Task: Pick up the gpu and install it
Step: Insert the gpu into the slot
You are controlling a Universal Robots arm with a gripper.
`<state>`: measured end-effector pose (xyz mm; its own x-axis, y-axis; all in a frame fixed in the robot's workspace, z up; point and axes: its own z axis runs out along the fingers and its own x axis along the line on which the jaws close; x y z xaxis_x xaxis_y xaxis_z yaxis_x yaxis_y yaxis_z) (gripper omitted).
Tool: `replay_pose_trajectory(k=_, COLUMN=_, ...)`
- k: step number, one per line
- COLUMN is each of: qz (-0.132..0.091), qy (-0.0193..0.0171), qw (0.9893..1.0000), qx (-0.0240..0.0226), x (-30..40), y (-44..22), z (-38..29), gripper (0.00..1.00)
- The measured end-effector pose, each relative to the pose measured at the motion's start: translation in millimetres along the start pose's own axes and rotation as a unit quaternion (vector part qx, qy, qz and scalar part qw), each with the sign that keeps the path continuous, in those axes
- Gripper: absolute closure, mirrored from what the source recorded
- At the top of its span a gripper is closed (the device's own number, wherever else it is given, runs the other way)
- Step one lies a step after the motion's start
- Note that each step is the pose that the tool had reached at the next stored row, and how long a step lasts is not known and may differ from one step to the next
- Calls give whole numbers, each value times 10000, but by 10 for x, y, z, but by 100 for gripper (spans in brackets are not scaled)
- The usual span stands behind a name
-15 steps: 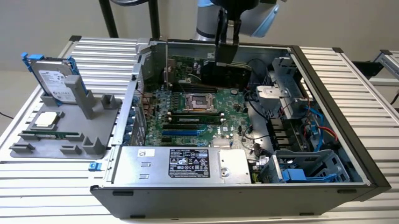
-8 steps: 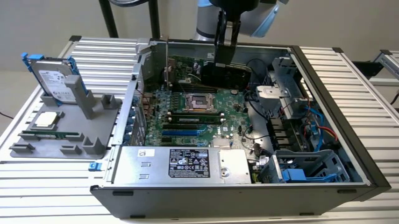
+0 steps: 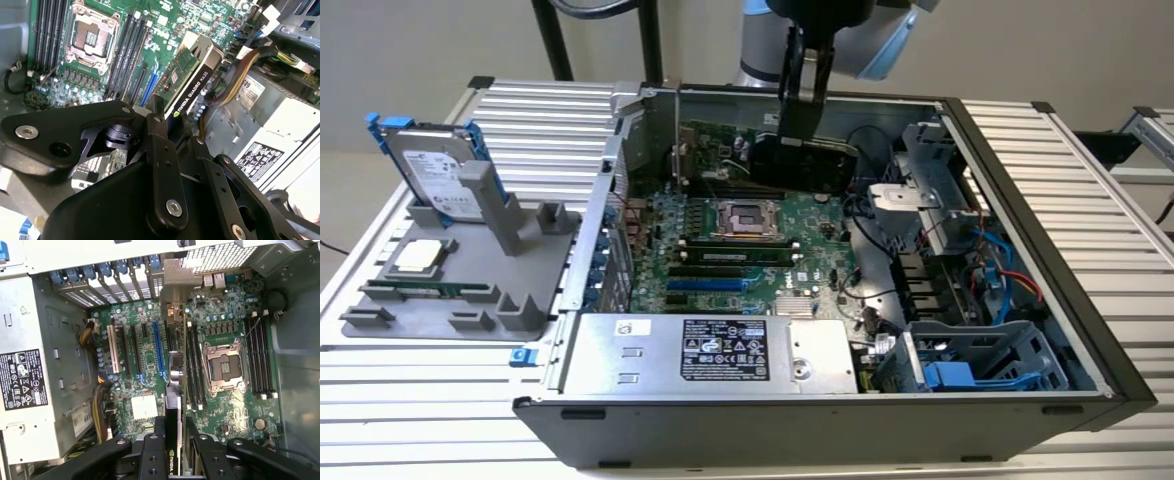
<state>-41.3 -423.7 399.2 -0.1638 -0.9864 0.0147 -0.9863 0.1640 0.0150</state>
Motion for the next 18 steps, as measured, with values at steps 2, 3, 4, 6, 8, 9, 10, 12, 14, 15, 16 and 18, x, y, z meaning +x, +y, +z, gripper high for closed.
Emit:
replay_pose_trajectory(k=2, qz=0, qy=-1, qw=10000, qx=0, x=0, y=0, z=10, gripper=100)
replay_pose_trajectory(k=3, qz=0, qy=0, qw=10000, qx=0, x=0, y=0, z=14, gripper=100)
replay_pose_trajectory(k=4, qz=0, qy=0, qw=10000, qx=0, x=0, y=-1, z=19, gripper=100)
replay_pose_trajectory(k=6, qz=1, qy=0, qw=10000, qx=0, x=0, y=-1, z=29, gripper=100)
replay_pose_trajectory(k=8, qz=1, qy=0, qw=10000, qx=0, x=-1, y=-1, z=42, gripper=100)
replay_pose_trajectory(k=9, qz=2, qy=0, qw=10000, qx=0, x=-1, y=-1, z=49, gripper=100)
replay_pose_trajectory(k=10, qz=2, qy=0, qw=10000, qx=0, x=-1, y=-1, z=55, gripper=100)
replay_pose_trajectory(k=12, qz=3, qy=0, qw=10000, qx=0, x=-1, y=-1, z=70, gripper=100)
replay_pose_trajectory(k=14, qz=4, qy=0, qw=10000, qx=0, x=-1, y=-1, z=83, gripper=100)
replay_pose_trajectory(k=15, qz=4, qy=0, qw=10000, qx=0, x=-1, y=-1, z=90, gripper=100)
replay_pose_trajectory(k=16, qz=4, qy=0, qw=10000, qx=0, x=-1, y=-1, z=96, gripper=100)
replay_pose_trajectory(k=18, qz=5, qy=0, qw=10000, qx=0, x=-2, y=-2, z=107, gripper=100)
